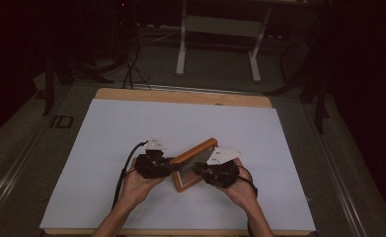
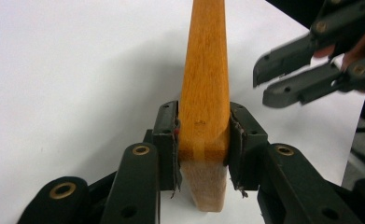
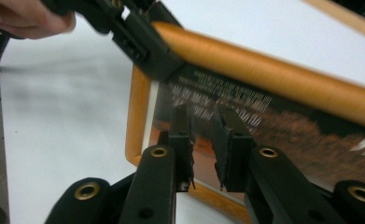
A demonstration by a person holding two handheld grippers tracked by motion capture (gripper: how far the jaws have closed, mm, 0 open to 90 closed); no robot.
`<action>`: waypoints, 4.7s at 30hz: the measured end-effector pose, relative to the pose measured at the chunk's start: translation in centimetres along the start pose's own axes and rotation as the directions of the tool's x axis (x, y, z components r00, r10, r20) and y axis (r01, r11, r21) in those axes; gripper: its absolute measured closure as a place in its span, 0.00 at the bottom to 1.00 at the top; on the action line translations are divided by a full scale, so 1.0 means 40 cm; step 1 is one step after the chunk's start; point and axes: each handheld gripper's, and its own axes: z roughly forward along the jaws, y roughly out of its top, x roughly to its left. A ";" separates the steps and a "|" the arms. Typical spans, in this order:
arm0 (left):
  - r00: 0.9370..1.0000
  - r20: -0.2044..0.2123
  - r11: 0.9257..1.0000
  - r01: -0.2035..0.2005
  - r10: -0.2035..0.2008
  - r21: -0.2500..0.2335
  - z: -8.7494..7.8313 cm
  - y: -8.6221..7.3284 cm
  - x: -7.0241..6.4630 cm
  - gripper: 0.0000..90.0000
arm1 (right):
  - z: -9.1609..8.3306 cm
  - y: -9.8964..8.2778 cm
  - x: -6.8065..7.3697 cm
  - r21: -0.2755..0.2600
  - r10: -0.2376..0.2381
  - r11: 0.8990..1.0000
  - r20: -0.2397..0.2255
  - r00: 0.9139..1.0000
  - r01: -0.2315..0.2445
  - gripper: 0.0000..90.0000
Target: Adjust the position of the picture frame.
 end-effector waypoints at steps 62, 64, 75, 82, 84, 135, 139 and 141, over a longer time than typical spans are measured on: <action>0.986 0.091 0.979 -0.121 0.137 -0.161 0.051 0.007 0.070 0.43 | -0.130 -0.022 -0.126 -0.090 -0.114 0.990 -0.051 0.992 0.109 0.76; 0.985 0.099 0.981 -0.124 0.140 -0.151 0.076 0.004 0.063 0.44 | -0.134 -0.031 -0.131 -0.102 -0.104 0.990 -0.052 0.993 0.099 0.76; 0.973 0.201 0.989 -0.088 0.111 -0.119 0.157 0.002 0.046 0.61 | -0.159 -0.076 -0.149 -0.135 -0.058 0.989 -0.035 0.998 0.053 0.76; 0.981 0.175 0.993 -0.070 0.085 -0.093 0.133 0.001 0.057 0.74 | -0.159 -0.085 -0.158 -0.149 -0.001 0.989 -0.037 0.999 -0.005 0.76; 0.981 0.173 0.993 -0.070 0.086 -0.094 0.131 -0.002 0.058 0.74 | -0.157 -0.080 -0.155 -0.143 -0.007 0.990 -0.036 0.999 0.002 0.76; 0.982 0.064 0.977 0.182 -0.176 -0.108 -0.015 -0.067 0.170 0.74 | 0.104 -0.063 -0.127 0.003 0.417 0.906 -0.176 0.891 -0.424 0.64; 0.979 0.044 0.975 0.204 -0.201 -0.082 0.006 -0.068 0.184 0.71 | 0.127 -0.065 -0.143 0.024 0.483 0.874 -0.167 0.860 -0.486 0.61; 0.976 0.047 0.973 0.217 -0.214 -0.078 0.014 -0.069 0.191 0.69 | 0.135 -0.067 -0.146 0.032 0.505 0.861 -0.162 0.848 -0.507 0.59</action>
